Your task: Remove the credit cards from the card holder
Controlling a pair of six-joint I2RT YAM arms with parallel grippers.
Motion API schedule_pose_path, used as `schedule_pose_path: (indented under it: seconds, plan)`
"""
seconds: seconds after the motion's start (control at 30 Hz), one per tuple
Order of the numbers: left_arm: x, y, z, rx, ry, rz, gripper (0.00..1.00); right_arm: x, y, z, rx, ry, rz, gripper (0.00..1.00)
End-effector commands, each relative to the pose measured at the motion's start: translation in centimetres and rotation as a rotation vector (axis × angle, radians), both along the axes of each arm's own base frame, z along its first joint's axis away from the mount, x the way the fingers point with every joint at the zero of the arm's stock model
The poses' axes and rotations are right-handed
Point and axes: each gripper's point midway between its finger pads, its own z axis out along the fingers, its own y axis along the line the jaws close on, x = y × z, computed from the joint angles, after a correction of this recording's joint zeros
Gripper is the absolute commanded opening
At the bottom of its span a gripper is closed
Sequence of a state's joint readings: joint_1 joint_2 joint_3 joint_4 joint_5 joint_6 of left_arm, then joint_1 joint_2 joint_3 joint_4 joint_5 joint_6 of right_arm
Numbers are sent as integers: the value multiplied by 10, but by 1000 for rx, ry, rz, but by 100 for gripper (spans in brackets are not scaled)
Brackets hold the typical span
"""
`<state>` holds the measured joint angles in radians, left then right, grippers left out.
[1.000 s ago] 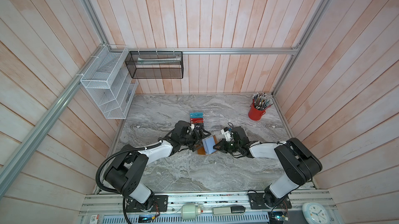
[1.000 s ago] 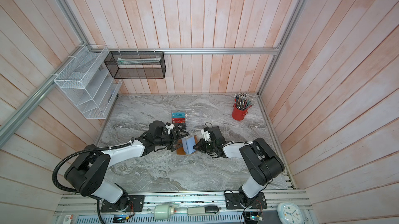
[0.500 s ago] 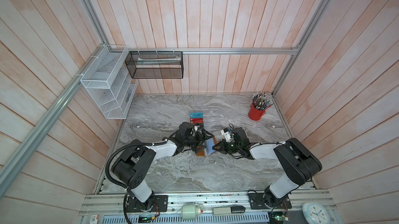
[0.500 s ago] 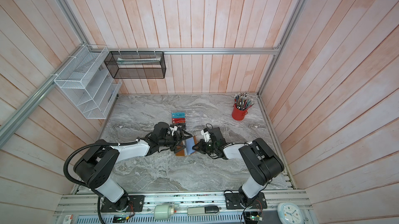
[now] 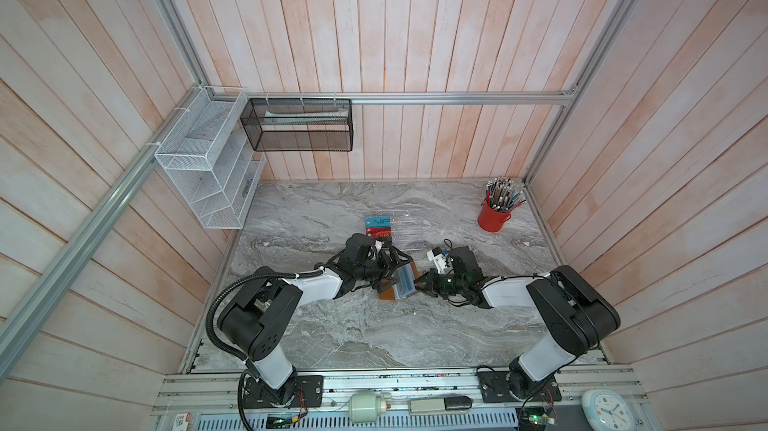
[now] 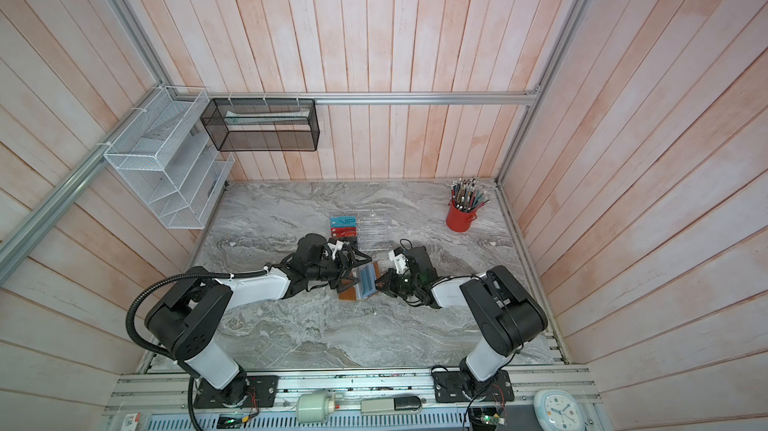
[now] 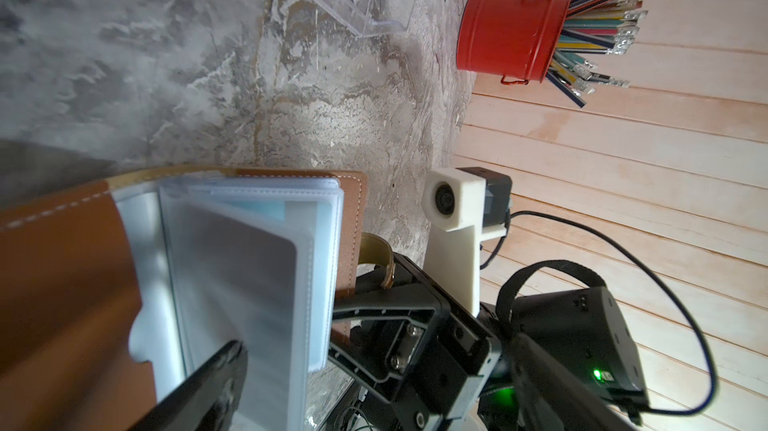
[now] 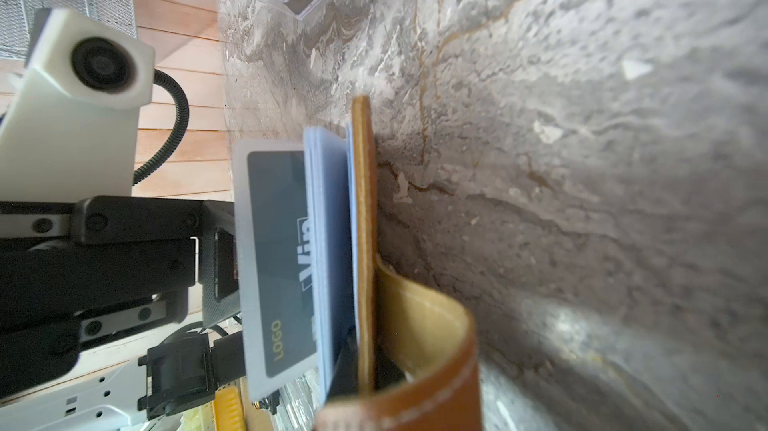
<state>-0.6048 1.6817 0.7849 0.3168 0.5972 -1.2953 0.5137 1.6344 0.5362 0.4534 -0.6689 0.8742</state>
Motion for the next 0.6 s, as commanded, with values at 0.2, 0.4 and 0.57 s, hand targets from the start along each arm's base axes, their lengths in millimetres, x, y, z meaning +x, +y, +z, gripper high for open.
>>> schedule_pose_path:
  seconds: [0.2, 0.4, 0.57]
  plan:
    - [0, 16, 21, 8, -42, 28, 100, 1, 1, 6, 30, -16, 2, 8]
    - [0, 33, 33, 32, -68, 64, 100, 0, 0, 4, 31, -11, 3, 8]
    - [1, 33, 34, 31, -70, 64, 100, 0, -1, 2, 20, -13, -1, 8]
